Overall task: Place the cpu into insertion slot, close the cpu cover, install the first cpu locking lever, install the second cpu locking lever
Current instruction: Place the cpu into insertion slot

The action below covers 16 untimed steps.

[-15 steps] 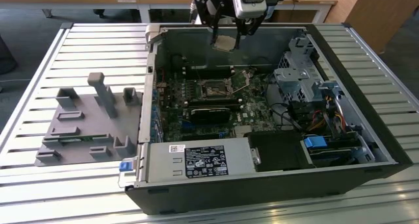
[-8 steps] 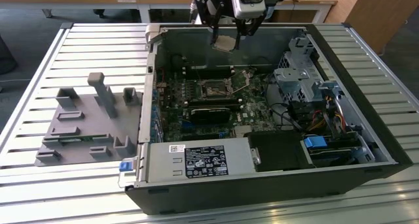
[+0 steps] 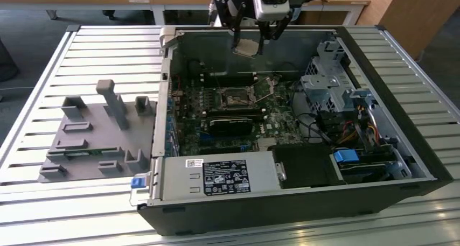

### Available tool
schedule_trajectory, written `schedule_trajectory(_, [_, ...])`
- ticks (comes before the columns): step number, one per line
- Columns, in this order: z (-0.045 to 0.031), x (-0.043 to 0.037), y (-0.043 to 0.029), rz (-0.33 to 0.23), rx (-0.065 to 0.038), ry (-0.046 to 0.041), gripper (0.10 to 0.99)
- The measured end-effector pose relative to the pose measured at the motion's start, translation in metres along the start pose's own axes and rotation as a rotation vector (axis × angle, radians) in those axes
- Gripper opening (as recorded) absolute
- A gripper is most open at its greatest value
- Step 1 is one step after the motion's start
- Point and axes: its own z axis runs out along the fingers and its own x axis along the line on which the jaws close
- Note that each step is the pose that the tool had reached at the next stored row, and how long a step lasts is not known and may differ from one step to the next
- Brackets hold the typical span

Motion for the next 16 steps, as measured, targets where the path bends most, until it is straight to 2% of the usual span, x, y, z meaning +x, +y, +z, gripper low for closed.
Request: schedule_trajectory(16, [0.001, 0.0001, 0.0001, 0.066, 0.003, -0.0072, 0.541])
